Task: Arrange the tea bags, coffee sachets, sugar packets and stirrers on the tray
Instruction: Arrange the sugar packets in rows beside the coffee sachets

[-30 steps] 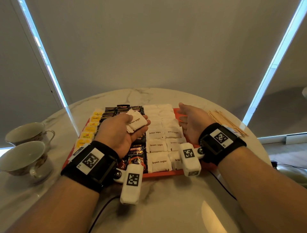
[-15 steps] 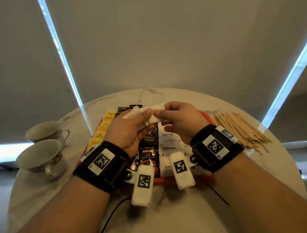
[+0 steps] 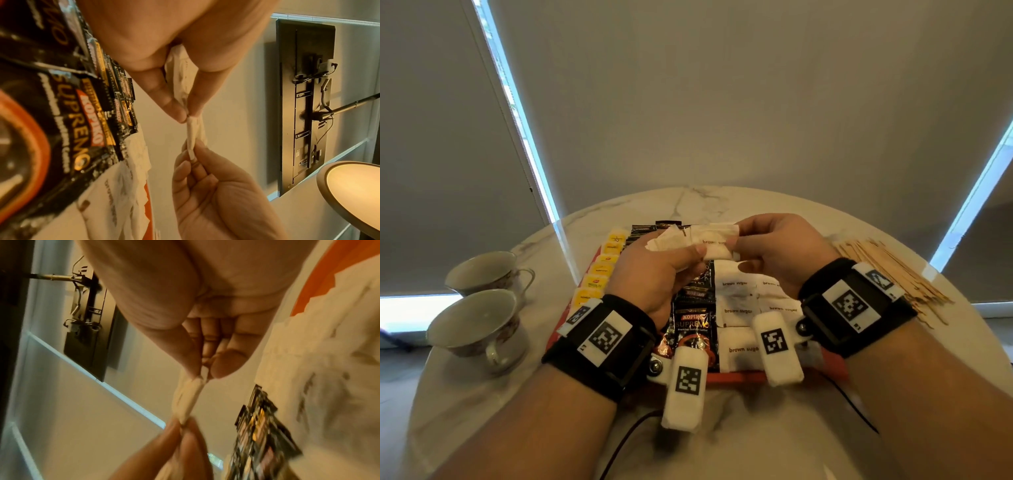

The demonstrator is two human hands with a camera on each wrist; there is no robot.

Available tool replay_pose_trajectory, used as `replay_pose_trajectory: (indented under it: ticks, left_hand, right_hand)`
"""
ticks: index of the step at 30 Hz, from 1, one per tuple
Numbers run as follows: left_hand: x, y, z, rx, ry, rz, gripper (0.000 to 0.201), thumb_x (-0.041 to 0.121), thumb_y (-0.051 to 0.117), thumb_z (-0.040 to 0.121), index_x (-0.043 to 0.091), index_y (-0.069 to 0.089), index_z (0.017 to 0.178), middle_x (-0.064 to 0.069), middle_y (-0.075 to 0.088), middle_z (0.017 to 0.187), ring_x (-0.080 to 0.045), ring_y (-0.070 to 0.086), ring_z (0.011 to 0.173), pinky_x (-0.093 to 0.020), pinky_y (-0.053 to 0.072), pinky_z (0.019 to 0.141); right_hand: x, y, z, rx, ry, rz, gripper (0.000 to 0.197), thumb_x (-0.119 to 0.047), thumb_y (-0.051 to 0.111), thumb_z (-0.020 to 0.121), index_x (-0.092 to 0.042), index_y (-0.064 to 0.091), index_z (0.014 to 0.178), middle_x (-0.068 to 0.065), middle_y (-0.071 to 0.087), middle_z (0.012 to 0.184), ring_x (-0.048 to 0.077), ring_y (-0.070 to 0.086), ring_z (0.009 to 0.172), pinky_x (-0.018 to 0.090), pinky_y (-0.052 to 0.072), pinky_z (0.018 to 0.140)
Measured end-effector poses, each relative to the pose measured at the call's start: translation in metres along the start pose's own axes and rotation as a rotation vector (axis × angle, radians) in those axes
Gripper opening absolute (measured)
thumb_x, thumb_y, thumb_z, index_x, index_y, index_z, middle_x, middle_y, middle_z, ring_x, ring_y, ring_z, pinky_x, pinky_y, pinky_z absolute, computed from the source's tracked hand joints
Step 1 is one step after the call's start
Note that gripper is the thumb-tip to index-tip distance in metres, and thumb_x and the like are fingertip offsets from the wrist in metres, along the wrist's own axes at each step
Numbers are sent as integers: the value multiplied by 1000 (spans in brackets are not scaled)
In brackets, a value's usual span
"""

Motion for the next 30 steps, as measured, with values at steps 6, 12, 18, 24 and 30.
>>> replay_pose_trajectory:
  ticks: [6, 12, 18, 24, 30]
  left_hand:
    - [6, 0, 0, 39, -50, -76, 21, -9, 52, 97, -2, 60, 116, -24, 76, 102, -29, 79, 94, -29, 63, 67]
    - [8, -2, 1, 43, -59, -92, 26, -11, 49, 99, -1, 58, 121, -26, 73, 109, -31, 79, 94, -32, 66, 70]
    - [10, -5, 3, 60, -54, -119, 38, -10, 49, 99, -2, 53, 136, -27, 69, 120, -29, 79, 88, -30, 64, 66]
    - [10, -5, 3, 57, -52, -131, 41, -11, 49, 98, -3, 51, 138, -28, 68, 121, -29, 80, 86, -29, 63, 64]
    - [10, -3, 2, 47, -55, -123, 38, -10, 49, 98, -3, 53, 135, -28, 70, 117, -29, 79, 87, -28, 63, 61]
  right_hand:
    - [6, -17, 27, 117, 219, -75, 16, 9, 69, 87, -1, 71, 99, 18, 71, 88, 24, 67, 72, 35, 61, 70]
    - [8, -14, 32, 102, 339, -191, 13, 13, 64, 90, 0, 66, 91, 18, 64, 83, 27, 63, 75, 46, 58, 94]
    - [9, -8, 36, 102, 377, -346, 18, 4, 70, 90, 5, 68, 108, 20, 69, 95, 29, 65, 81, 46, 59, 94]
    - [7, -10, 34, 124, 338, -433, 18, -6, 76, 88, 2, 73, 104, 20, 75, 100, 25, 66, 77, 43, 60, 91]
    - [-3, -7, 36, 169, 189, -483, 15, -12, 71, 92, -4, 74, 105, 11, 72, 94, 19, 67, 80, 35, 62, 83]
Point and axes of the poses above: each hand's wrist, its own z-axis towards the middle knuckle, its own y-axis out of the palm, x = y × z, the point moved 3 cm from there along z, towards the middle knuckle
